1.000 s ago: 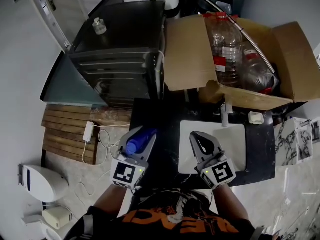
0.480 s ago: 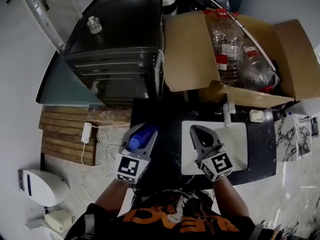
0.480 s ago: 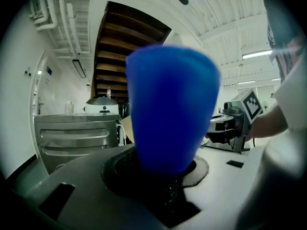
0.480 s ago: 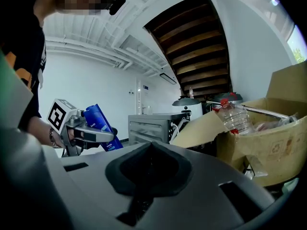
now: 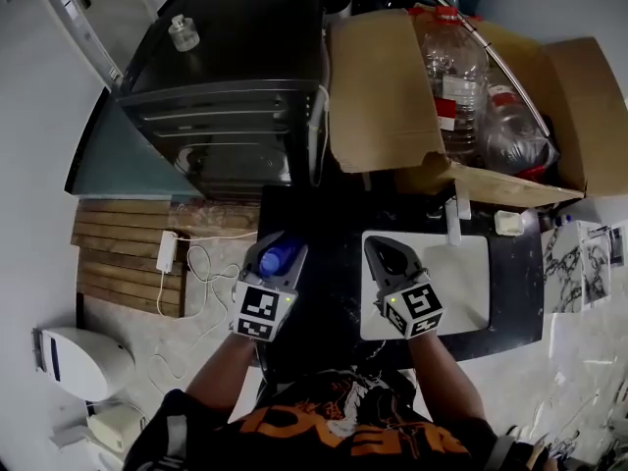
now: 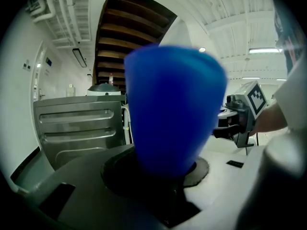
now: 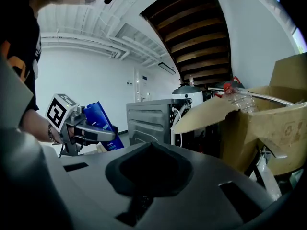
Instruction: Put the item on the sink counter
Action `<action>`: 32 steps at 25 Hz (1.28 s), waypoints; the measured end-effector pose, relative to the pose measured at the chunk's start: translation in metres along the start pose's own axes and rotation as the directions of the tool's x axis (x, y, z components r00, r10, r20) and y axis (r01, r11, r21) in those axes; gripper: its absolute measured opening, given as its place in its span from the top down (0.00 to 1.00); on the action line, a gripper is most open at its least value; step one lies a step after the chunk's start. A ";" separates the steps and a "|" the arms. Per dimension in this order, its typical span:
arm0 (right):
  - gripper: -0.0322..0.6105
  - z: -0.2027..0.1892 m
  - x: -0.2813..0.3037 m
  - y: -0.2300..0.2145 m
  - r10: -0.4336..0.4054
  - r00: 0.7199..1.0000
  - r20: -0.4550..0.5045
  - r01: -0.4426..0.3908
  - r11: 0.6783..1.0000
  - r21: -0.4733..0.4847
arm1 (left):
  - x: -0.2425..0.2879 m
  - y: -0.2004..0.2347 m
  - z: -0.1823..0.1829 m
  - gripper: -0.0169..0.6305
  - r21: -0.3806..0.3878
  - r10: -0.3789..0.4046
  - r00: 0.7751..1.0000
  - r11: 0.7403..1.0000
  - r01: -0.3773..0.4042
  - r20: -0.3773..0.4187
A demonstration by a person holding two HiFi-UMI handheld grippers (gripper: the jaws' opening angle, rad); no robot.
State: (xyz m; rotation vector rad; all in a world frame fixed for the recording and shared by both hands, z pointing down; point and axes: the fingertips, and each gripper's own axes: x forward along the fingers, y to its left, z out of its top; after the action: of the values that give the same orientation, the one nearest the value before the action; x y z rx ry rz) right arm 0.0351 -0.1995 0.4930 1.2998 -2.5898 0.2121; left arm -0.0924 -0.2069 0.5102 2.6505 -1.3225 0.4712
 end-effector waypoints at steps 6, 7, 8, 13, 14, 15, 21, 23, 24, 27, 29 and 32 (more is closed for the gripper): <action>0.93 -0.026 0.022 -0.001 0.014 0.997 -0.071 -0.014 1.000 0.001 | 0.016 0.015 -0.021 0.72 -0.014 0.026 0.999 1.000 -0.027 -0.036; 0.93 -0.031 0.025 -0.002 0.016 0.997 -0.082 -0.016 1.000 -0.001 | 0.019 0.016 -0.024 0.72 -0.013 0.028 0.999 1.000 -0.028 -0.042; 0.93 -0.035 0.029 -0.002 0.019 0.995 -0.094 -0.020 1.000 -0.005 | 0.022 0.017 -0.027 0.72 -0.013 0.029 0.998 0.999 -0.030 -0.048; 0.93 -0.061 0.042 -0.009 0.032 0.986 -0.162 -0.037 0.999 -0.029 | 0.036 0.018 -0.040 0.72 -0.032 0.026 0.996 0.999 -0.029 -0.085; 0.93 -0.063 0.043 -0.010 0.033 0.985 -0.170 -0.039 0.999 -0.029 | 0.038 0.019 -0.043 0.72 -0.035 0.025 0.996 0.999 -0.028 -0.090; 0.93 -0.065 0.045 -0.011 0.035 0.984 -0.175 -0.041 0.999 -0.029 | 0.040 0.019 -0.045 0.72 -0.038 0.025 0.995 0.999 -0.028 -0.096; 0.93 -0.074 0.053 -0.011 0.052 0.980 -0.192 -0.058 0.998 -0.025 | 0.049 0.020 -0.059 0.72 -0.045 0.022 0.991 0.999 -0.028 -0.132; 0.93 -0.076 0.055 -0.012 0.056 0.979 -0.198 -0.062 0.998 -0.024 | 0.053 0.018 -0.062 0.72 -0.050 0.019 0.990 0.998 -0.026 -0.140; 0.93 -0.077 0.056 -0.013 0.058 0.978 -0.201 -0.064 0.998 -0.024 | 0.055 0.018 -0.064 0.72 -0.051 0.017 0.989 0.998 -0.025 -0.145; 0.93 -0.081 0.060 -0.016 0.059 0.976 -0.211 -0.065 0.998 -0.023 | 0.060 0.017 -0.067 0.72 -0.052 0.015 0.987 0.998 -0.023 -0.158; 0.93 -0.082 0.062 -0.018 0.059 0.975 -0.214 -0.065 0.998 -0.021 | 0.064 0.016 -0.070 0.72 -0.055 0.009 0.986 0.998 -0.019 -0.165; 0.93 -0.086 0.064 -0.019 0.062 0.973 -0.223 -0.067 0.998 -0.015 | 0.071 0.015 -0.073 0.72 -0.061 -0.002 0.984 0.998 -0.009 -0.180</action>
State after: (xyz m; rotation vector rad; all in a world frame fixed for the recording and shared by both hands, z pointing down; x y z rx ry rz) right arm 0.0252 -0.2400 0.5932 1.1158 -2.4380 0.3203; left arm -0.0805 -0.2500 0.6030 2.4891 -1.2670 0.6433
